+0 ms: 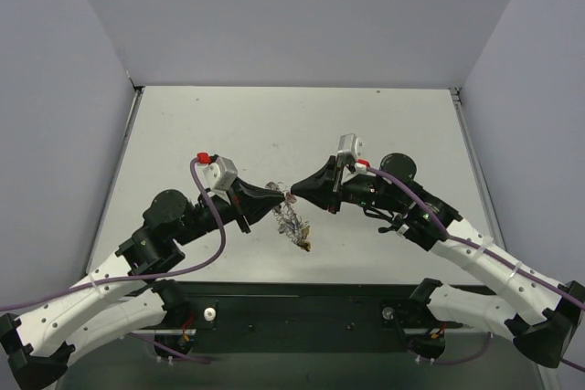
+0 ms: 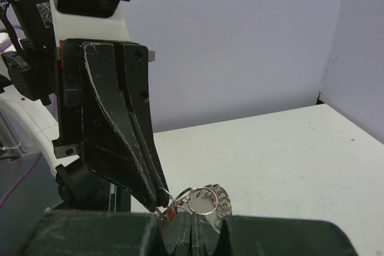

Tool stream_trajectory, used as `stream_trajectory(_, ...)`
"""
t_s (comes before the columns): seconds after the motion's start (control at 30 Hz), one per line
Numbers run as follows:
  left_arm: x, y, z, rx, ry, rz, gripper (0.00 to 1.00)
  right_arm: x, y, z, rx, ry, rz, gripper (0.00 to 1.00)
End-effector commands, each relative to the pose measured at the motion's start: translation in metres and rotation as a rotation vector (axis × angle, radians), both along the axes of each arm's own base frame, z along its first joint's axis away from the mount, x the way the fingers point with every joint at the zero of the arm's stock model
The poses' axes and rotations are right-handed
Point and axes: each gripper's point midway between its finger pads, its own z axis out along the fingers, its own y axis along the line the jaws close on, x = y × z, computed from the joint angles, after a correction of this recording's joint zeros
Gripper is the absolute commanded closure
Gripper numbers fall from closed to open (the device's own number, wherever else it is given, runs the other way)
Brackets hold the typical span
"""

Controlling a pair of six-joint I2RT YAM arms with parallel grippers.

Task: Put the keys on the keyring

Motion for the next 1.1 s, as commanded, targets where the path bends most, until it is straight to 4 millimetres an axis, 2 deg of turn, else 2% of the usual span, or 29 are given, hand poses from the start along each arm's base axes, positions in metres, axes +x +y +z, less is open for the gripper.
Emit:
stream_trajectory(0.0, -0.019, 0.017, 0.09, -0.258, -0.185, -0.022, 1.0, 0.006, -0.002, -0.007, -0.042, -0.009, -0.016, 1.0)
stream_trajectory(0.67, -0.017, 0.014, 0.091, -0.256, -0.186, -0.023, 1.0, 0.006, -0.002, -0.008, -0.049, -0.013, -0.015, 1.0)
stream_trajectory(0.93, -0.006, 0.014, 0.077, -0.177, -0.162, 0.023, 1.0, 0.003, -0.011, 0.006, -0.029, -0.051, -0.035, 1.0)
stream_trajectory(1.03, -0.005, 0.017, 0.075, -0.156, -0.162, 0.043, 1.0, 0.006, -0.012, 0.002, -0.048, -0.046, -0.051, 1.0)
stream_trajectory(1.07, -0.002, 0.018, 0.068, -0.125, -0.149, 0.057, 1.0, 0.008, -0.013, -0.003, -0.059, -0.039, -0.059, 1.0)
